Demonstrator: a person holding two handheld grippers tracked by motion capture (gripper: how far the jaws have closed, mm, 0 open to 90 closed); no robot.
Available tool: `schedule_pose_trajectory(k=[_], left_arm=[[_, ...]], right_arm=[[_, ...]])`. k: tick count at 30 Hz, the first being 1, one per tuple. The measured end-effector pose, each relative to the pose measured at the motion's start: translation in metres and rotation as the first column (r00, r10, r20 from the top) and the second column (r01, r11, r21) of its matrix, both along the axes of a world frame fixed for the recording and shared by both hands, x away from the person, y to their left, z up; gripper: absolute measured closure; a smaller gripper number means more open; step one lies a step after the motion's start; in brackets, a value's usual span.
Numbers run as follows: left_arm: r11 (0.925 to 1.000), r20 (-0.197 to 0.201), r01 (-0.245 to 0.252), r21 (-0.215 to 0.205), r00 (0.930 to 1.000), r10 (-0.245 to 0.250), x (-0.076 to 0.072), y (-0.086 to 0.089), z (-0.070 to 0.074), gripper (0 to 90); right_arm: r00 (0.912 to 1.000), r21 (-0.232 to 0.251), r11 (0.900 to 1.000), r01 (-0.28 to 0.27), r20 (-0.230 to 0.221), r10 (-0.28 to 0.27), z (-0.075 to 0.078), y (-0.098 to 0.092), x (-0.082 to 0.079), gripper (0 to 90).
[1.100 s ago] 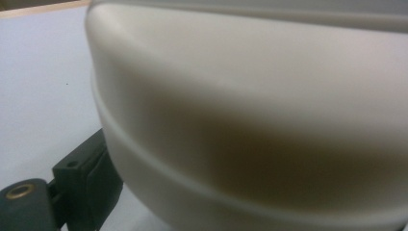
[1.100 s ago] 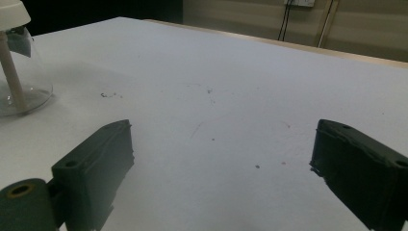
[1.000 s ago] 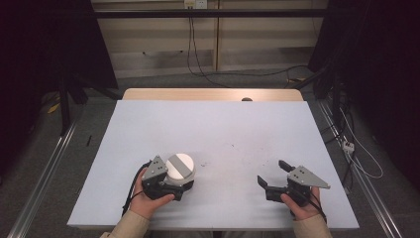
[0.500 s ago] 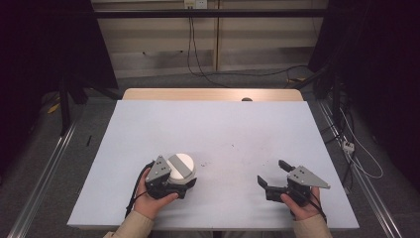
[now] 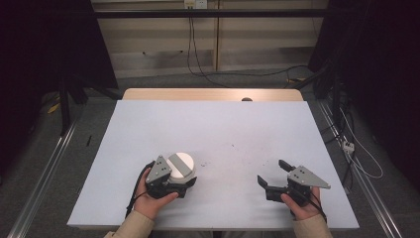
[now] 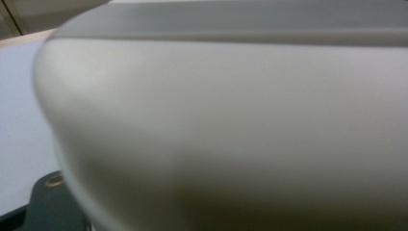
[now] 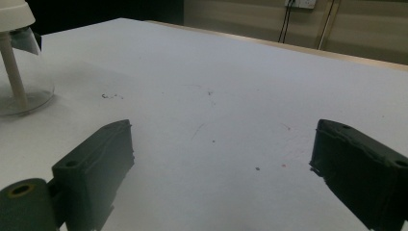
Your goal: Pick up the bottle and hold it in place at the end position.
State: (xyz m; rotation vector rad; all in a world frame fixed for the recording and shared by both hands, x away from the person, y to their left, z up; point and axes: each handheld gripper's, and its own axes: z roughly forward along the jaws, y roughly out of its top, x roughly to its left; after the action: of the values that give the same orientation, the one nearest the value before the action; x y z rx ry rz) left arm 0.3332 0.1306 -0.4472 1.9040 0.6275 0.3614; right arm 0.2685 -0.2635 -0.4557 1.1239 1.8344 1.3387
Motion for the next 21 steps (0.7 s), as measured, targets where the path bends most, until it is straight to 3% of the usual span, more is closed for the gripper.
schedule_pose_trajectory(k=[9,17,21], left_arm=[[0.9992,-0.005,-0.023,-0.034,0.9997,0.023,0.007,0.002,0.005,18.3],[0.9997,0.015,-0.011,-0.022,0.9998,0.011,0.017,-0.008,0.011,18.3],[0.9996,0.004,-0.014,-0.026,0.9999,0.014,0.024,-0.013,0.013,18.4]], right_arm=[[1.0,-0.001,1.0,-0.001,0.002,0.001,0.0,0.0,0.0,7.1],[1.0,-0.003,1.0,-0.005,0.004,0.005,0.001,0.001,0.0,7.1],[1.0,-0.001,1.0,-0.002,0.005,0.002,0.001,0.0,0.0,7.2]])
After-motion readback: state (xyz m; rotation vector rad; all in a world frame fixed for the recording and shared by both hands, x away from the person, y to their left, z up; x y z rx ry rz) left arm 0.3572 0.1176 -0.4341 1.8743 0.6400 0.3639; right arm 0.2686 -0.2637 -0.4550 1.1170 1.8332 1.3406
